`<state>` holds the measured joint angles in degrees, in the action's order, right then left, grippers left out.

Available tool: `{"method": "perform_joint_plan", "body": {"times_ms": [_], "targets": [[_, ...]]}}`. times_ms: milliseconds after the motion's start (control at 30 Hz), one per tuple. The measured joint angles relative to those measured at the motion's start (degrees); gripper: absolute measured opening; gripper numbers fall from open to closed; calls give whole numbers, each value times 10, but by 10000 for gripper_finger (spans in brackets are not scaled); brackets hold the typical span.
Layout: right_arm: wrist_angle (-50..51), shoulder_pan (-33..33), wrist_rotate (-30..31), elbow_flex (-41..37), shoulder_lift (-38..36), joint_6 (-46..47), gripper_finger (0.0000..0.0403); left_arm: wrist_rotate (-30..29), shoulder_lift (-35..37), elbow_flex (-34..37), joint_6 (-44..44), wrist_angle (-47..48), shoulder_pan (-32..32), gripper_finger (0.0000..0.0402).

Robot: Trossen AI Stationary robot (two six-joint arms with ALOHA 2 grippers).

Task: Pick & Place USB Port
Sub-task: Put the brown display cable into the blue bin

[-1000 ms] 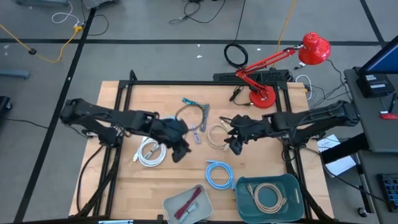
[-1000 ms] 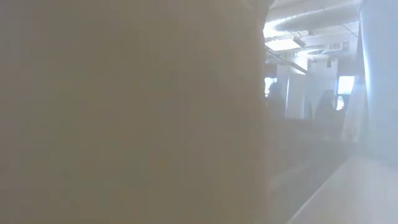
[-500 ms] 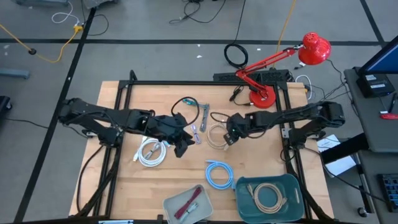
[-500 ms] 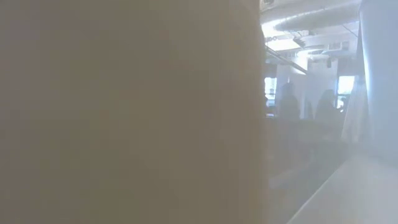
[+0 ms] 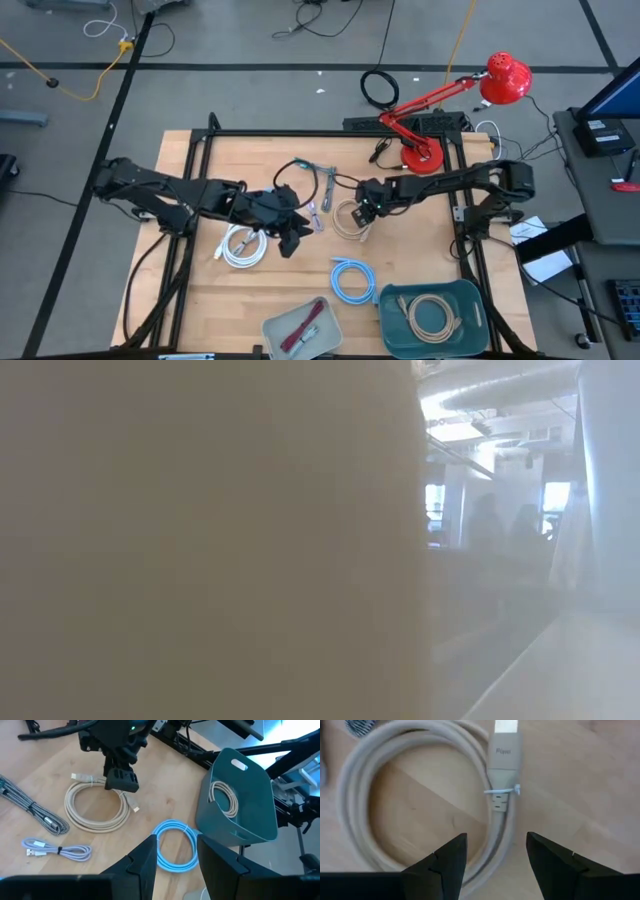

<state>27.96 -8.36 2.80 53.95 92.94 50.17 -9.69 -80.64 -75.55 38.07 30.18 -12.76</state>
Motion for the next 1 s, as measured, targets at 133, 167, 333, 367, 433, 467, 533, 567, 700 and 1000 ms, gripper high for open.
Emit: {"method": "perform_joint_plan", "body": {"times_ms": [133,167,333,367,433,467,533,567,700,1000], "targets": [[-29,1,0,1,33,-4,195,-1,0,0,1,0,-5,140],[-32,2,-6,2,40,-5,191,-3,0,0,5,0,-5,140],[-19,7,-6,3,73,-31,125,-4,0,0,15,-2,-9,140],[-20,9,-2,2,73,-37,101,-4,0,0,16,-2,-10,140],[-29,11,2,2,63,-56,47,-4,0,0,21,-1,-13,140],[-39,13,4,0,51,-64,32,-4,0,0,21,-1,-13,140],[-43,14,10,-1,26,-72,31,-5,0,0,22,-1,-15,140],[-41,14,13,-3,9,-69,31,-7,0,0,21,-1,-16,140],[-37,10,23,10,-85,-59,31,-9,0,0,15,-1,-16,140],[95,117,-48,49,-291,-38,31,-14,0,0,4,-3,-14,140]]}}
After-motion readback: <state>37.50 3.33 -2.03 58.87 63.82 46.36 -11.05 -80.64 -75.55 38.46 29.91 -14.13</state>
